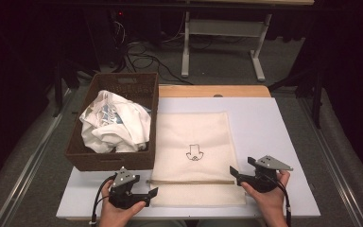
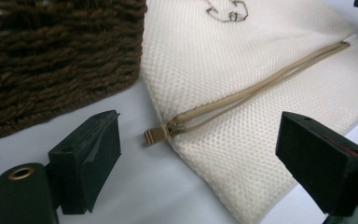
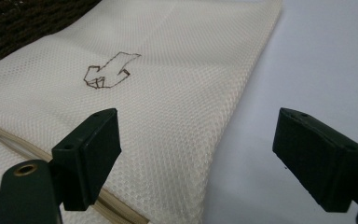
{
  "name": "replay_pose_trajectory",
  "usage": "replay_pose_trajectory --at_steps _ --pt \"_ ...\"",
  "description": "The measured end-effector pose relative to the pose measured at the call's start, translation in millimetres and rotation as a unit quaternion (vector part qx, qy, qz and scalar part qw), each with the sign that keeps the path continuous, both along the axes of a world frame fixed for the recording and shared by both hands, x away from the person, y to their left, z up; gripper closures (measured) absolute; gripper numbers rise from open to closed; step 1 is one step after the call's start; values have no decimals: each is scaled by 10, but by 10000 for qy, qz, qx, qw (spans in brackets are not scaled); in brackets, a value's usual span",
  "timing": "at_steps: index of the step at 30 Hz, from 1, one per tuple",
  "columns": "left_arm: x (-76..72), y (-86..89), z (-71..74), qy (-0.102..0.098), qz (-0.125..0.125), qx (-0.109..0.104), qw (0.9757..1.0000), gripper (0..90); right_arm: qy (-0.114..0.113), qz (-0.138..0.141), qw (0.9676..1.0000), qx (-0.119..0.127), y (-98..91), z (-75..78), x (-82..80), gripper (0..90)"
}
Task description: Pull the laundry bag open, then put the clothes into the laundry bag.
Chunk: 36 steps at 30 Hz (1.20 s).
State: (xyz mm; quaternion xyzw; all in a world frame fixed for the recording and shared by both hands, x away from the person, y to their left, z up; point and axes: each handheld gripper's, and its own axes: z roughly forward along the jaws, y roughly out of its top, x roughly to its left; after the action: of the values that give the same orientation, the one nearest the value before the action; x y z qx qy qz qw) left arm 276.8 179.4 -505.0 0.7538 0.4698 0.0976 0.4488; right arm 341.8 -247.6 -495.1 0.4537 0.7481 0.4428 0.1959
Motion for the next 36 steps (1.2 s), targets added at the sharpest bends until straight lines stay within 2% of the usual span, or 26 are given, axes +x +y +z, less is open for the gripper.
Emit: replay_pose_trajectory --at_steps 2,4,7,10,15,20,25,27,33,36 --pt "-2 9 8 -35 1 -33 10000 32 -29 55 10000 -21 -1 40 -10 120" --pt "-4 27 10 -32 -42 -148 9999 0 57 151 9999 -25 -8 55 2 83" --pt "-7 42 18 -35 -35 -174 9998 1 151 181 9997 23 -16 66 9 56" --pt "-4 64 25 -71 -24 -277 9996 1 169 370 9991 153 -8 98 7 4" --pt "5 61 3 13 -61 -238 9997 2 174 619 9978 161 59 116 9 3" --pt "6 67 18 -23 -42 -238 9997 1 243 787 9965 152 186 149 5 3" --pt "22 95 26 -15 28 -256 9997 2 161 1129 9935 61 354 258 28 3" --pt "25 99 25 -6 24 -254 9997 2 185 1312 9912 -64 466 269 66 2" --pt "26 99 35 -25 37 -299 9995 2 350 1644 9851 -355 740 226 229 2" --pt "25 101 23 -4 28 -311 9995 1 392 1759 9827 -428 849 143 283 2"
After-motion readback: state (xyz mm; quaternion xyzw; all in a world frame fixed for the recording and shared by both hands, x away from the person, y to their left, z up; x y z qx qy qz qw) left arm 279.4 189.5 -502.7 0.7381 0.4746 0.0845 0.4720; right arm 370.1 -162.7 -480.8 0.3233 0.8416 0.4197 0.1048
